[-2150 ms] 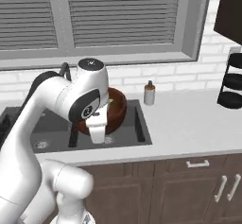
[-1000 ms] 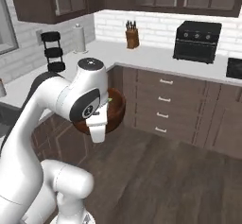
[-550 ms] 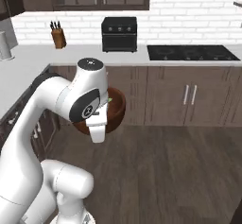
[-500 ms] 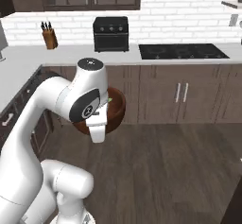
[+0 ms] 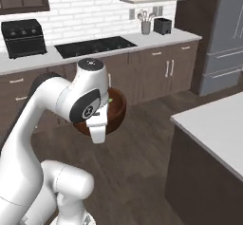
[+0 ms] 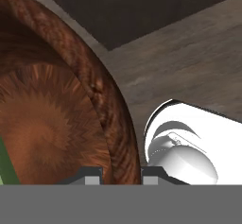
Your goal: Pick the corn from the sink and place it in the bowl. Then pick the bowl and place it in the microwave. Then close the microwave door and press the start button.
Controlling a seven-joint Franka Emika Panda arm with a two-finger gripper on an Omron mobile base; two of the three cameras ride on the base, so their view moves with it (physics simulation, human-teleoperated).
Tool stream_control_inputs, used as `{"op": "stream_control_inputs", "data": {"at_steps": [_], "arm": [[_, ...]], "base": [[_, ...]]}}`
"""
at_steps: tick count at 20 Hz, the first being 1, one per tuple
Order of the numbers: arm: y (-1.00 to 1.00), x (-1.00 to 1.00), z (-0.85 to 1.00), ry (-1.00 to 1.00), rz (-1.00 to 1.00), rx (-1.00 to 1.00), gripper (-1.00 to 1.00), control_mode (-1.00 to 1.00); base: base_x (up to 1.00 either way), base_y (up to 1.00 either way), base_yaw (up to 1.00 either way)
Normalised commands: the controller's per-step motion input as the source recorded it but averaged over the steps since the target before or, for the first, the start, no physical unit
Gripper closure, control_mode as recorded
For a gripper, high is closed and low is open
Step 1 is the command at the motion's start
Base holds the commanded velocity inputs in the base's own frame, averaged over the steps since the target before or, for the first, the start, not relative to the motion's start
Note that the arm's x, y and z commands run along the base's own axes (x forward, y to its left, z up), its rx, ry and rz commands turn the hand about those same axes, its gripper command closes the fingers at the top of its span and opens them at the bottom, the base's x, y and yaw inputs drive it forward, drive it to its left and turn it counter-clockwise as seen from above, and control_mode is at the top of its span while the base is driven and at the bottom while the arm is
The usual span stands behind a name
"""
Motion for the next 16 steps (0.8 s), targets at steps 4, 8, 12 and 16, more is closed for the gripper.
{"op": "stream_control_inputs", "data": {"at_steps": [4,8,12,16], "arm": [[0.00,0.00,0.00,0.00,0.00,0.00,1.00,1.00],[0.00,0.00,0.00,0.00,0.00,0.00,1.00,1.00],[0.00,0.00,0.00,0.00,0.00,0.00,1.00,1.00],[0.00,0.00,0.00,0.00,0.00,0.00,1.00,1.00]], "base": [[-0.33,-0.04,-0.72],[-0.37,-0.13,-0.72],[-0.37,-0.12,-0.73],[-0.32,-0.09,-0.76]]}}
